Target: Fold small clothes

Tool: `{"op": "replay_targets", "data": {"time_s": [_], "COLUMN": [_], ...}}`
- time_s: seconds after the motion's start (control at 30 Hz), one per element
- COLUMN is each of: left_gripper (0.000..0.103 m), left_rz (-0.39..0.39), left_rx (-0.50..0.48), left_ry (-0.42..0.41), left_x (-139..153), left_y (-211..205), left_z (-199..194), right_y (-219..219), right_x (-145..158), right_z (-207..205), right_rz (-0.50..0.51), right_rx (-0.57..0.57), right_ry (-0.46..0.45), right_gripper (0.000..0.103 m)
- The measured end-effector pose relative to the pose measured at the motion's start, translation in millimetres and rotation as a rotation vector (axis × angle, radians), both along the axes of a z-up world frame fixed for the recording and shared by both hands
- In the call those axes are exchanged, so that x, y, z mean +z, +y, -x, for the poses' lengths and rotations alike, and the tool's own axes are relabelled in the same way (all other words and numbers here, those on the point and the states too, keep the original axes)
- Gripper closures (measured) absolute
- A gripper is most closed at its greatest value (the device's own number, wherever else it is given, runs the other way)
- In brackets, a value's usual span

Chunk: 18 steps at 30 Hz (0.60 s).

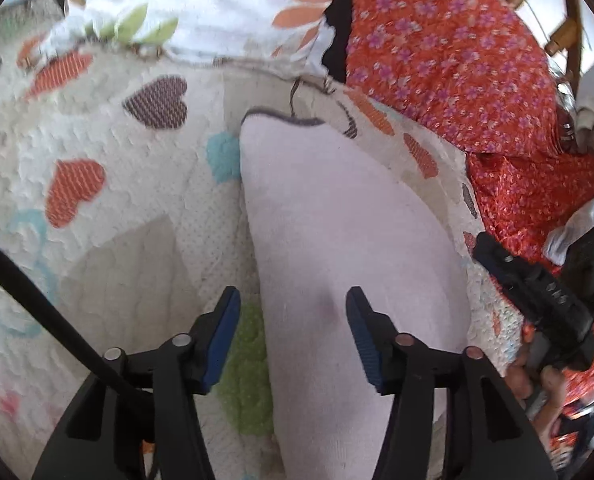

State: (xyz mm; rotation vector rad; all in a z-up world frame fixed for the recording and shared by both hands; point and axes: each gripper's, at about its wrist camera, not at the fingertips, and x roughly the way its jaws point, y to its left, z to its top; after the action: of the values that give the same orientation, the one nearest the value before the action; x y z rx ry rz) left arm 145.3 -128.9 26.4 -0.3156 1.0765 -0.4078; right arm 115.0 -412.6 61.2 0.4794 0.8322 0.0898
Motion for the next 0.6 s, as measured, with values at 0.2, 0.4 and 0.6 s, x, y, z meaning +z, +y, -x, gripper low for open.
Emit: {"op": "replay_targets", "data": {"time_s": [0.2,0.4,0.6], "left_gripper": [0.04,0.031,0.031], "left_rz": [-0.056,-0.037,-0.063], "left_rx": [-0.064,-0.039,-0.034], "left_ry": [0.011,0.043,0.038], "left_x": [-13,-26,-31], "left_y": [-7,8,19], "left_z": [28,57,91], "right_y": [31,28,35], "right_x": [-21,-41,-45], "right_z": [10,31,67], "right_rz": [-0.111,-0.105,-0.03], "right_rx": [0.169,0.121,0.117], "right_ry": [0.124,0.224,0.274], "right_gripper": [0.071,0.072,0.072]}}
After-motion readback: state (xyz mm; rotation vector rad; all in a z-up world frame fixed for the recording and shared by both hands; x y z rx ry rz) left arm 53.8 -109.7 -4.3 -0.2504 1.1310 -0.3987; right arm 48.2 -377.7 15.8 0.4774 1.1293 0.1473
